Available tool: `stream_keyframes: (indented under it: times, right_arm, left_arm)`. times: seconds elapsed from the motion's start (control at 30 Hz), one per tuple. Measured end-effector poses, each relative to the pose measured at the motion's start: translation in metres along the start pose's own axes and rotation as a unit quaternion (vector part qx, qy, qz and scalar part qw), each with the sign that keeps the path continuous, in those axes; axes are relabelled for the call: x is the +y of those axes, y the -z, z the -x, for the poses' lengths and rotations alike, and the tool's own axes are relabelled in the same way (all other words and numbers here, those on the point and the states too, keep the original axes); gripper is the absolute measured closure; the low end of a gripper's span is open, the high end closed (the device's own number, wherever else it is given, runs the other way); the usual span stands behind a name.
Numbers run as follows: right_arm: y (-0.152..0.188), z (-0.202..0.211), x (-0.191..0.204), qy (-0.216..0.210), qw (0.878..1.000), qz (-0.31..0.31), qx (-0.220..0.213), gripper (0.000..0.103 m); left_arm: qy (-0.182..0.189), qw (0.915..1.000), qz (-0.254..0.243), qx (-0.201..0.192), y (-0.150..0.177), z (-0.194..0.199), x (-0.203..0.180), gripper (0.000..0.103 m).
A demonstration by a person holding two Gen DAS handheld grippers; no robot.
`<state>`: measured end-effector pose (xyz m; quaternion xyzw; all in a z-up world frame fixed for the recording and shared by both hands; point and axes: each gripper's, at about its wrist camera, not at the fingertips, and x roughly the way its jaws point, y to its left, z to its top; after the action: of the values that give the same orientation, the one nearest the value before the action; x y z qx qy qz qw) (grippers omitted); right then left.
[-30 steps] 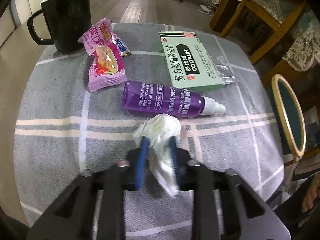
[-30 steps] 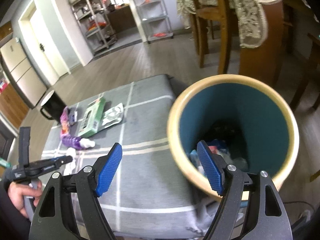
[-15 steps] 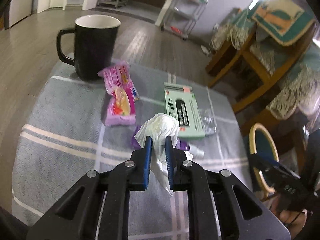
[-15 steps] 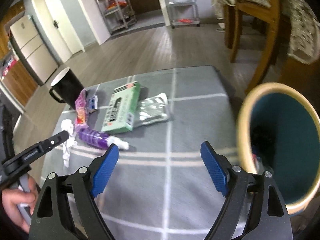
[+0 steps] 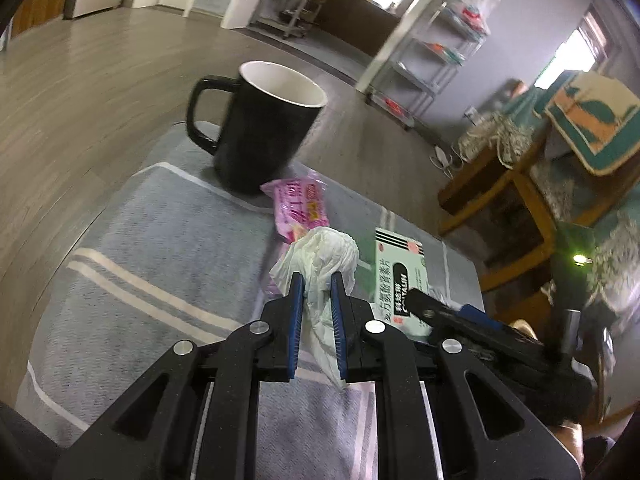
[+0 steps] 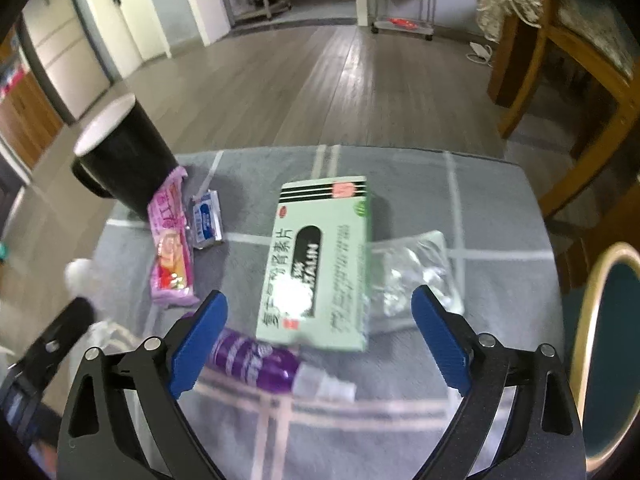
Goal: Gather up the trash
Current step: 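Grasp the green COLTALIN medicine box with the right tool, then carry the medicine box and tissue over the teal bin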
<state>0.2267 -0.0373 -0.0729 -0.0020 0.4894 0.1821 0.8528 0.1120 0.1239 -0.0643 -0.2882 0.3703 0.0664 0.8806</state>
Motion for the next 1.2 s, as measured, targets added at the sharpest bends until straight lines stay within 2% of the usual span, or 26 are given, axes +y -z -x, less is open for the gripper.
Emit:
stream_keyframes:
  times: [0.2, 0.47, 0.57, 0.6, 0.63, 0.93, 1.2]
  right_arm:
    - [-0.008, -0.030, 0.012, 0.034, 0.999, 0.025, 0.027, 0.010]
    - [-0.010, -0.051, 0.013, 0.054, 0.996, 0.044, 0.046, 0.010]
    - [-0.008, -0.051, 0.012, 0.048, 0.997, 0.043, 0.038, 0.015]
    - [-0.008, -0.049, 0.012, 0.047, 0.997, 0.043, 0.033, 0.024]
    - [-0.007, -0.047, 0.012, 0.045, 0.998, 0.043, 0.031, 0.026]
    - [-0.005, -0.024, -0.003, 0.000, 1.000, 0.014, 0.009, 0.027]
    - [0.002, 0.006, -0.040, -0.030, 0.999, -0.015, -0.020, 0.028]
  left_arm:
    - [-0.001, 1.0000, 0.009, -0.002, -0.001, -0.002, 0.004, 0.090]
    - [0.004, 0.9999, 0.011, 0.006, -0.001, -0.010, 0.003, 0.090]
    - [0.004, 0.9999, 0.013, 0.005, 0.000, -0.011, 0.004, 0.090]
    - [0.004, 0.9999, 0.014, 0.005, 0.000, -0.011, 0.004, 0.090]
    - [0.004, 0.9999, 0.014, 0.006, 0.000, -0.012, 0.004, 0.090]
    - [0.012, 0.9999, 0.002, 0.010, 0.002, -0.016, -0.002, 0.090]
    - [0.028, 0.9992, -0.020, 0.019, 0.007, -0.019, -0.013, 0.090]
